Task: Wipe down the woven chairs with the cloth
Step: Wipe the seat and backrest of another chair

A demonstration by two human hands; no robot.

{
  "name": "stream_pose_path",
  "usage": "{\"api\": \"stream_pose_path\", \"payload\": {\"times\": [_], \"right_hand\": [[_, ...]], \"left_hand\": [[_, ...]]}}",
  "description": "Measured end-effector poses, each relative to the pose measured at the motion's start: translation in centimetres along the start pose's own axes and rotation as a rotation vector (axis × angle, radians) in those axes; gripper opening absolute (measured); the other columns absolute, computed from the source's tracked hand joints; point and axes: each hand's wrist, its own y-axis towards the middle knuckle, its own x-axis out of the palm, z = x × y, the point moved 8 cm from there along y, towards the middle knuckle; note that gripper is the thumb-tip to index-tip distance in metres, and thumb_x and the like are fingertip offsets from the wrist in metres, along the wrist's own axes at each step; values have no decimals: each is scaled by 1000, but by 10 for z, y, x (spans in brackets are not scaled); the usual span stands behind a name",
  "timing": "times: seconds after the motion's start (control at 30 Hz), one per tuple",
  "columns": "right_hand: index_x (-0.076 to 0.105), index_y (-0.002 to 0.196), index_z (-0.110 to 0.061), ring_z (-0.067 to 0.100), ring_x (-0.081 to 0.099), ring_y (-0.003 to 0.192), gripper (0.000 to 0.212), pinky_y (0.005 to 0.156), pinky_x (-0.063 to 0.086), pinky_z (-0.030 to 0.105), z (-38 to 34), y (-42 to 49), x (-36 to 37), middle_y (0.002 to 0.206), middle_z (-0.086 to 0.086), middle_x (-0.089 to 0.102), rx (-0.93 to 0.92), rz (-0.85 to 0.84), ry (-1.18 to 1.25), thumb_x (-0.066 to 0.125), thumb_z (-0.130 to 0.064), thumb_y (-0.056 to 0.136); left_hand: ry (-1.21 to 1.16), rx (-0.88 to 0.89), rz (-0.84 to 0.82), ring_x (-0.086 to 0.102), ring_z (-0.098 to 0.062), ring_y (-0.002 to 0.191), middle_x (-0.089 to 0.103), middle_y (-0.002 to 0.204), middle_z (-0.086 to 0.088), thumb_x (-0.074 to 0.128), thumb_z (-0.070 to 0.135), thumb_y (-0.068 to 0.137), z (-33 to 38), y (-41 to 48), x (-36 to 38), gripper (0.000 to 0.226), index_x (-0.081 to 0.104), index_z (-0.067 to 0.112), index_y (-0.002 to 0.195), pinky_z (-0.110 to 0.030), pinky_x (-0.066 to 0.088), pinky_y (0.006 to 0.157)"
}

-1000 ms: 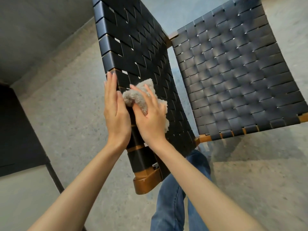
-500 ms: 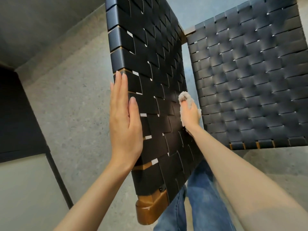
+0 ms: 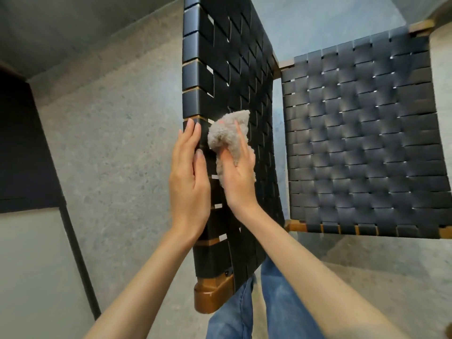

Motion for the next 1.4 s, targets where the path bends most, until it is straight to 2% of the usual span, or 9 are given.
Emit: {"api": "stream_pose_path", "payload": {"times": [0.1, 0.33, 0.5, 0.73, 0.83, 0.93, 1.03, 1.2, 1.4], "right_hand": [[25, 114, -68, 22, 22, 138, 42, 112, 22, 41, -37, 33, 14, 156, -3, 28, -56, 23, -7, 43, -35, 95], [30, 132, -46, 21, 31, 132, 46, 105, 29, 35, -16, 70, 8, 152, -3, 35, -170, 147, -113, 43, -36, 90], [42, 138, -30, 14, 38, 120, 52, 89, 35, 32, 84, 92, -28, 134, 3, 47, 193, 195, -158, 42, -50, 90], [46, 133, -17, 29, 42, 124, 43, 99, 32, 41, 158, 105, -59, 129, 12, 49, 544, 186, -204, 35, -43, 100], [43, 139, -22, 26, 43, 122, 46, 101, 40, 48, 98, 98, -33, 132, 10, 48, 297, 151, -61, 45, -40, 97], [34, 135, -57, 20, 33, 130, 48, 105, 35, 38, 19, 82, -4, 149, -13, 35, -125, 38, -58, 43, -41, 91], [17, 127, -76, 21, 27, 135, 62, 107, 30, 40, 6, 79, -2, 148, -22, 27, -220, 37, -73, 45, -36, 88], [33, 144, -41, 3, 31, 125, 54, 96, 35, 21, 96, 108, -31, 144, -2, 40, 105, 111, -85, 51, -44, 93], [46, 134, -16, 30, 47, 122, 49, 101, 41, 47, 205, 125, -83, 128, 12, 53, 465, 148, -292, 30, -47, 99]], "left_hand": [[42, -4, 97, 44, 2, 119, 52, 130, -4, 39, 7, 100, 7, 20, -13, 32, 54, 8, 129, -13, 33, 103], [233, 29, -83, 11, -1, 142, 17, 157, 6, 33, 19, 103, 19, 96, 14, 45, 26, 18, 148, -4, 7, 107], [384, 98, -104, -3, -9, 146, 4, 160, 6, 31, 17, 103, 18, 119, 34, 52, 11, 18, 151, -11, 0, 110], [392, 149, -56, 2, -10, 146, 8, 159, 4, 34, 12, 102, 17, 120, 36, 54, 13, 16, 151, -9, 0, 111], [386, 153, -43, 3, -10, 146, 9, 159, 4, 35, 11, 101, 19, 120, 35, 54, 14, 16, 151, -5, 1, 110], [398, 155, -38, 3, -9, 146, 9, 159, 5, 36, 11, 101, 20, 120, 35, 54, 15, 17, 151, -1, 2, 106], [425, 148, -38, 3, -8, 146, 8, 159, 6, 36, 11, 101, 20, 119, 35, 55, 14, 18, 151, -1, 2, 106], [424, 150, -38, 2, -7, 146, 9, 159, 7, 36, 12, 102, 19, 118, 37, 55, 13, 18, 151, 0, 1, 105], [418, 144, -50, 0, -4, 145, 6, 159, 10, 34, 14, 102, 18, 118, 37, 54, 11, 21, 151, -2, 1, 107]]}}
